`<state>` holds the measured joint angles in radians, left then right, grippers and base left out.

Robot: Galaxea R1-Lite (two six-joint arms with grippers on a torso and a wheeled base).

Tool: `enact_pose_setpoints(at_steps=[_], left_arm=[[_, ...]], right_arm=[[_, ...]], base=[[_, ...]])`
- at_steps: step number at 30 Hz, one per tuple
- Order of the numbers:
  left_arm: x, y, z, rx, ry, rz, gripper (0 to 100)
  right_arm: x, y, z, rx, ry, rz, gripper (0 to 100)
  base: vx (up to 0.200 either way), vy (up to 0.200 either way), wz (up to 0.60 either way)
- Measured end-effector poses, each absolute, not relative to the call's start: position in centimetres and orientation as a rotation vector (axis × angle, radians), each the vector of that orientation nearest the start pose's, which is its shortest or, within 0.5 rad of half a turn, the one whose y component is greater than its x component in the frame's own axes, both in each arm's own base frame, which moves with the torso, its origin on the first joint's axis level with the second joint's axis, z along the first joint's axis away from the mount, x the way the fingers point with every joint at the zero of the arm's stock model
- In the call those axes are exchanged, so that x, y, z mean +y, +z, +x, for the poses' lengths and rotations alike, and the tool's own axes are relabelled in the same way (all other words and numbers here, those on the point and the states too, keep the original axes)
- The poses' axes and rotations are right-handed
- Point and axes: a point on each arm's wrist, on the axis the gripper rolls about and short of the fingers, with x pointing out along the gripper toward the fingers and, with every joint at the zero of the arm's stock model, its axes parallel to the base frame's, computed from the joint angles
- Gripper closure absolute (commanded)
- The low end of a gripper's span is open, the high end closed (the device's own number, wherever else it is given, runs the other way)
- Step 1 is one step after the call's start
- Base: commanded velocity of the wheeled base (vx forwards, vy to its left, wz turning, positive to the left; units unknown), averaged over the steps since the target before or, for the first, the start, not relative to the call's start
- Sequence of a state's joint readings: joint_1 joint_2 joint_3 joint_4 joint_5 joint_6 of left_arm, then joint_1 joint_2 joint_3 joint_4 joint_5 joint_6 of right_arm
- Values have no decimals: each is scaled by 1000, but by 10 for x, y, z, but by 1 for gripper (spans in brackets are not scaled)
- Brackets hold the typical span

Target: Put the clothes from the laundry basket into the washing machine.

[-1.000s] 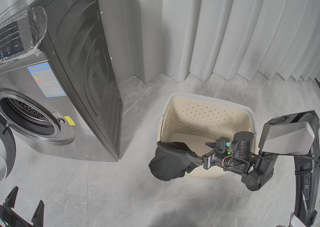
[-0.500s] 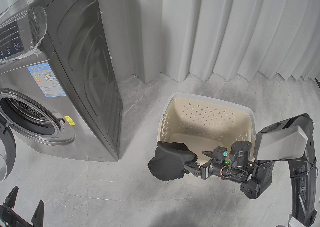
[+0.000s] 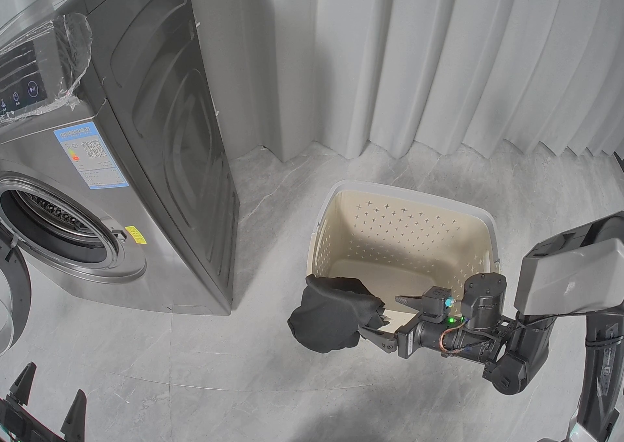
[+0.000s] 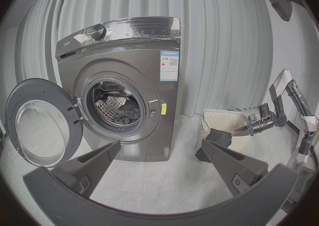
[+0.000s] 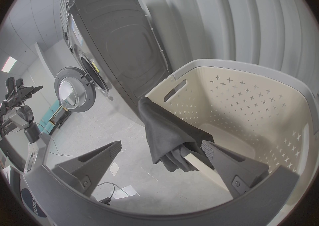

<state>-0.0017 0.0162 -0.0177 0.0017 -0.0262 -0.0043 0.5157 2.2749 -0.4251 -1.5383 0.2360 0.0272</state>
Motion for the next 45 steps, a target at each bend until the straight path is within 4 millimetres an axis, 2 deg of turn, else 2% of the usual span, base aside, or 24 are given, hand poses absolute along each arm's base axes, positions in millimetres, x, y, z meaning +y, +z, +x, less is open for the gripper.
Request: enact_pose_setpoints(at_steps=[3,9,19,20,28,36,40,45], left_arm=[[-1,81,-23,0,-27,-4,0],[-1,81,-23,0,-28,-4,0],[-1,81,-23,0,-28,-4,0],[-1,81,-23,0,-27,-4,0],[-1,81,-23,0,-29,-4,0],[-1,81,-23,0,-29,-4,0],[-1,81,-23,0,-30,-4,0],[-1,81,-23,0,-29,-4,0]], right_arm=[[167,6,274,321,757,-20,0],[181,-8,291,309,767,-20,0],[189,-23,307,308,763,-21,0],[190,-24,308,308,764,-21,100],[193,-26,316,292,761,-19,100],[185,-22,308,303,752,-22,100],[174,-12,302,301,736,-21,100],[163,13,295,255,719,-13,100]], base=[[0,0,0],[0,0,0],[0,0,0],[0,0,0],[0,0,0],[0,0,0],[0,0,0],[0,0,0]])
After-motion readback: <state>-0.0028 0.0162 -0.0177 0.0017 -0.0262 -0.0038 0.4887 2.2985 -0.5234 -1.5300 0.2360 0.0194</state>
